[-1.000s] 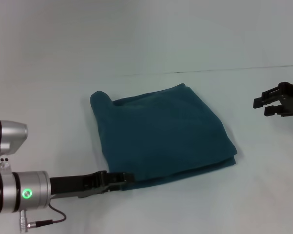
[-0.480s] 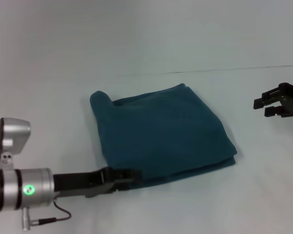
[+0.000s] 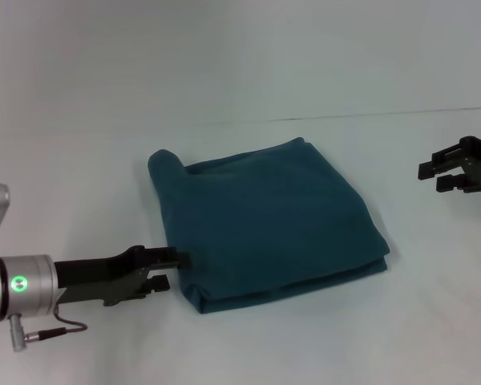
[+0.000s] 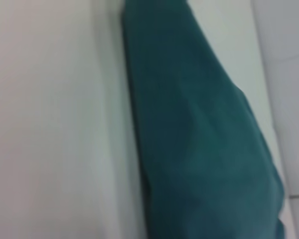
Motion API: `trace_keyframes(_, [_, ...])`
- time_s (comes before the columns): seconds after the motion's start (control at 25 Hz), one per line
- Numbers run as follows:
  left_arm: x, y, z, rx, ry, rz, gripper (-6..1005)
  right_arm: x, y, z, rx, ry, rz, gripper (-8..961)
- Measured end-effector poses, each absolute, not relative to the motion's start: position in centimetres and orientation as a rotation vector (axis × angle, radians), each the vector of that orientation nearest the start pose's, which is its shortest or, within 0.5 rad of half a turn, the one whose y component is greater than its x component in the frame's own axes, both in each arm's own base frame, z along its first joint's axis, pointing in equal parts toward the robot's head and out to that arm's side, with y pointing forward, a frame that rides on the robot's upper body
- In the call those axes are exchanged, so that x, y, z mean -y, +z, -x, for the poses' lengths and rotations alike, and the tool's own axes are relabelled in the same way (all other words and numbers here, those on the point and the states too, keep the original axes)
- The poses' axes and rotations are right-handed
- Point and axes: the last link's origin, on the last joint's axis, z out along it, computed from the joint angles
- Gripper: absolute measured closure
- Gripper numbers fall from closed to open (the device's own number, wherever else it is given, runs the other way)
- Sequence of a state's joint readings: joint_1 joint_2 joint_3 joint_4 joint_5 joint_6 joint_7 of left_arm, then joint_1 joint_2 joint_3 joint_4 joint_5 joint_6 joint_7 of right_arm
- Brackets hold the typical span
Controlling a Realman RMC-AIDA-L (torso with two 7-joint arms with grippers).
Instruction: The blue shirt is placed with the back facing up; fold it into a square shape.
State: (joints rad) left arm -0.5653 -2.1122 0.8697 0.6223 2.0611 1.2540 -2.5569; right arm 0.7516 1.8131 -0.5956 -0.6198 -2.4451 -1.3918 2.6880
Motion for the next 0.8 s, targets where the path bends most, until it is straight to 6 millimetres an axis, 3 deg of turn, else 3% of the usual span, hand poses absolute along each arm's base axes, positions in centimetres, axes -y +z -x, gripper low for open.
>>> trace_keyframes(0.44, [-33.4, -5.6, 26.9, -2.295, 0.601, -2.169, 342, -41.4, 10.7, -28.7, -1.925, 0.327, 1.927, 508])
trace_keyframes(0.8, [-33.1, -6.8, 26.9, -2.242, 0.539, -2.280, 386, -41.4, 10.6, -28.6, -1.927, 0.329, 1.929, 507])
